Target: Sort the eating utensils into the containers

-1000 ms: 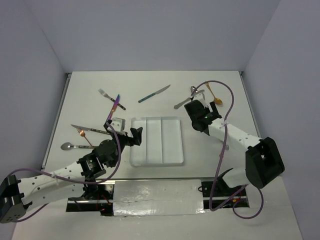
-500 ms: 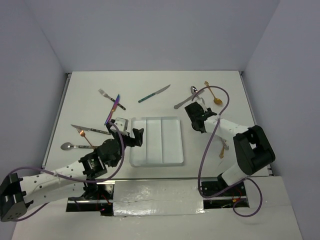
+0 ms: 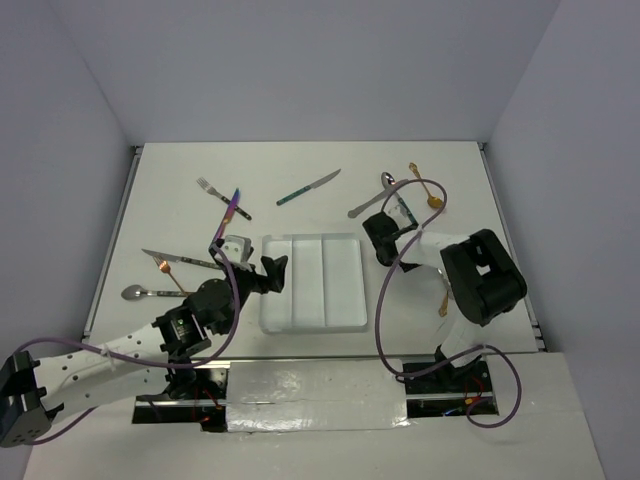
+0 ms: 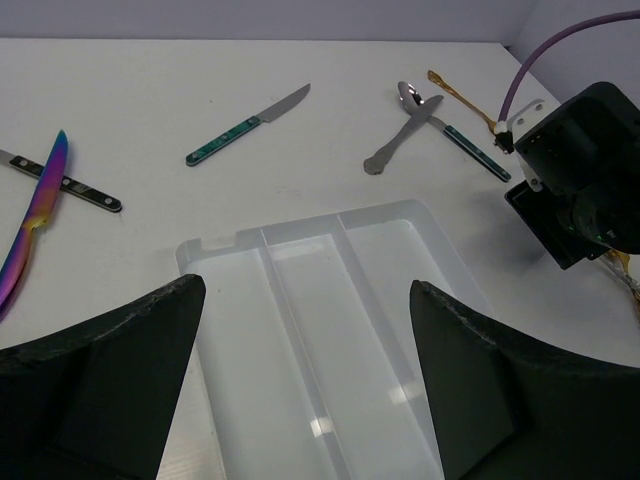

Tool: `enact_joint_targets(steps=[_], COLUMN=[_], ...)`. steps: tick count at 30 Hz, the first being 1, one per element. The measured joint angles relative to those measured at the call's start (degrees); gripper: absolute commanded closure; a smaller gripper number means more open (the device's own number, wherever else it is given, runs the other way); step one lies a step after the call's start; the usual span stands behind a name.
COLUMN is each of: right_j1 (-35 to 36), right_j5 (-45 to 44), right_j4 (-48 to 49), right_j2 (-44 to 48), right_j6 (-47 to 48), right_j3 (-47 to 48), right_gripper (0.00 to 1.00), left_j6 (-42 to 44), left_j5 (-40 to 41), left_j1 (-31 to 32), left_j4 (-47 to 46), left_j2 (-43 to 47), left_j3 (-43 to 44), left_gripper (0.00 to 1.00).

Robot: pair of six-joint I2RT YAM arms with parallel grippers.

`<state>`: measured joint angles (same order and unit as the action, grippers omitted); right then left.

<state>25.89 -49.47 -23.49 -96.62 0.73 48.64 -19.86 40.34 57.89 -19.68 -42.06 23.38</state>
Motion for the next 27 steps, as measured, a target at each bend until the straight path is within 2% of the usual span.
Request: enact_joint_targets(steps=[6,18,27], right_j1=[0.00,-0.15,-1.66], right_j5=[-3.52,-7.43,-8.15], right_j4=[-0.87,-1.57,-2.40], right_j2=[-5.84,-10.21,-10.62], right_j6=[-1.99,-4.63,-6.86], right_j3=[1.46,4.55,4.72], right_gripper=[0.49,0.52,0.59], left_j6=[-0.09,-0.11,-0.42], left_j5=[-0.26,-0.42,-0.96], left_j1=[0.00,0.00,0.00], left_j4=[0.48,0.46,0.50], left_j2=[-0.09,2.03,1.29], left_j3=[0.00,0.00,0.00], left_gripper=[0.04,0.04,0.04])
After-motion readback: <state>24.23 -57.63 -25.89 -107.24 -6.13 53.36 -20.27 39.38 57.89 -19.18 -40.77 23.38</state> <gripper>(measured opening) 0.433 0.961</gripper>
